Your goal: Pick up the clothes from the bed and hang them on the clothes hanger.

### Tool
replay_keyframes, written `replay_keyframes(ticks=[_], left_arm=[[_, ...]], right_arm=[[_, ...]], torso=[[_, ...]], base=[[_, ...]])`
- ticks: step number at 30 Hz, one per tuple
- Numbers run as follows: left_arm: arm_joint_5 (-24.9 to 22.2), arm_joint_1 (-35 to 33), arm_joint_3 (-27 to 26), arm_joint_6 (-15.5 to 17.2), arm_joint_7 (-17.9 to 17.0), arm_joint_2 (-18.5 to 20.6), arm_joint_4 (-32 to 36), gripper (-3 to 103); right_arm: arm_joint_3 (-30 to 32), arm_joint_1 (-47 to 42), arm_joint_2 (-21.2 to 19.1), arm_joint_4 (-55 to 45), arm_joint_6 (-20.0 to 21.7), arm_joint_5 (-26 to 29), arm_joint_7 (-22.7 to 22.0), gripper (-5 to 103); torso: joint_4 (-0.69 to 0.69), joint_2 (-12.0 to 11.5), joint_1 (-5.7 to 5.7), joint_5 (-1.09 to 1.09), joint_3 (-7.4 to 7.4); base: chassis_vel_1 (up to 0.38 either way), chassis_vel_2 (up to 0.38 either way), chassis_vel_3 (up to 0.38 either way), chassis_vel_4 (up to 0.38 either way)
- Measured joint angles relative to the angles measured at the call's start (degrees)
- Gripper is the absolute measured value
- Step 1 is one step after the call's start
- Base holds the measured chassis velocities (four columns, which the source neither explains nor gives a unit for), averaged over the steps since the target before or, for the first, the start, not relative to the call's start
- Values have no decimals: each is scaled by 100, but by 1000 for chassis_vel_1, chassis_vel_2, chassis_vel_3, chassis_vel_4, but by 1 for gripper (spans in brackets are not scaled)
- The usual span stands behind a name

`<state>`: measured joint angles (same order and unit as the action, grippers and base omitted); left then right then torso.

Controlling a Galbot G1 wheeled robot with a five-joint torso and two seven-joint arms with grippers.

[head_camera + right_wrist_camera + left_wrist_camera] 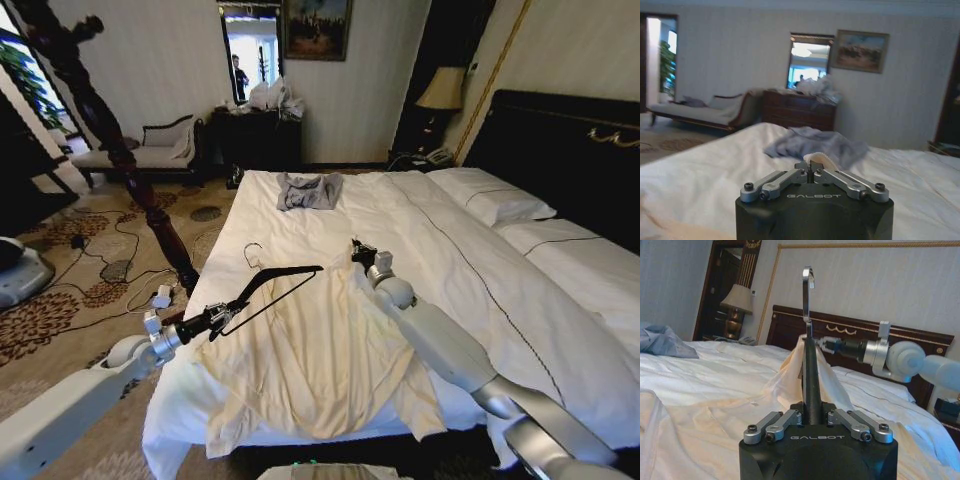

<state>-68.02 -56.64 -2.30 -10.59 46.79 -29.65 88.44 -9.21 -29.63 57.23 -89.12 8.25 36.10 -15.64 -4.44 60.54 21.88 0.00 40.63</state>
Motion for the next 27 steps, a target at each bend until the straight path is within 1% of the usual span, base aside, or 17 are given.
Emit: replay_keyframes(ticks=[4, 5, 8, 10, 11, 12, 13, 14, 17, 18, 21, 22, 24, 26, 27], left_arm=[[37, 158, 169, 10, -3, -30, -60, 17], [39, 299, 260, 18, -5, -98, -119, 17], [32, 408, 299, 45, -30, -190, -154, 17], [32, 434, 306, 57, -37, -229, -159, 17], [33, 482, 325, 69, -47, -288, -172, 17], [26, 570, 378, 87, -53, -342, -197, 17], [3, 648, 435, 105, -55, -382, -218, 17], [3, 648, 435, 105, -55, -382, -218, 17], [-21, 880, 691, 132, -47, -455, -303, 17], [-21, 880, 691, 132, -47, -455, -303, 17], [40, 1147, 1076, 133, -23, -544, -425, 17], [40, 1147, 1076, 133, -23, -544, -425, 17], [60, 1299, 1288, 131, -14, -607, -479, 17], [60, 1481, 1508, 130, -10, -677, -534, 17], [60, 1481, 1508, 130, -10, -677, -534, 17]], right_arm=[[-70, 14, -42, -301, 31, 91, 11, 0], [-76, 0, -72, -428, 42, 140, 13, 0], [-94, -15, -93, -552, 49, 203, 22, 0], [-104, -20, -95, -588, 49, 215, 33, 0], [-111, -40, -108, -646, 49, 237, 44, 0], [-111, -66, -132, -712, 56, 272, 46, 0], [-107, -93, -156, -778, 65, 303, 47, 0], [-107, -93, -156, -778, 65, 303, 47, 0], [-79, -128, -218, -886, 77, 358, 43, 0], [-79, -128, -218, -886, 77, 358, 43, 0], [-24, -159, -293, -1076, 114, 513, 16, 0], [-24, -159, -293, -1076, 114, 513, 16, 0], [-3, -181, -323, -1186, 132, 574, 6, 0], [18, -217, -343, -1300, 156, 642, -3, 0], [18, -217, -343, -1300, 156, 642, -3, 0]], torso=[[1, 0, -1, 1, 0], [-1, 0, 0, 0, 0], [-5, 0, 0, 0, 0], [-3, 0, 1, 0, 0], [1, 0, 1, 1, 1], [2, 0, 1, 1, 1], [-2, 0, 1, 1, 1], [-2, 0, 1, 1, 1], [-2, 0, 0, 2, 1], [-2, 0, 0, 2, 1], [-1, 0, 1, 1, 1], [-1, 0, 1, 1, 1], [1, 0, 1, 1, 1], [0, 0, 0, 1, 1], [0, 0, 0, 1, 1]], base=[[0, 0, 0, 0], [0, 0, 0, 0], [0, 0, 0, 0], [0, 0, 0, 0], [0, 0, 0, 0], [0, 0, 0, 0], [0, 0, 0, 0], [0, 0, 0, 0], [0, 0, 0, 0], [0, 0, 0, 0], [0, 0, 0, 0], [0, 0, 0, 0], [0, 0, 0, 0], [0, 0, 0, 0], [0, 0, 0, 0]])
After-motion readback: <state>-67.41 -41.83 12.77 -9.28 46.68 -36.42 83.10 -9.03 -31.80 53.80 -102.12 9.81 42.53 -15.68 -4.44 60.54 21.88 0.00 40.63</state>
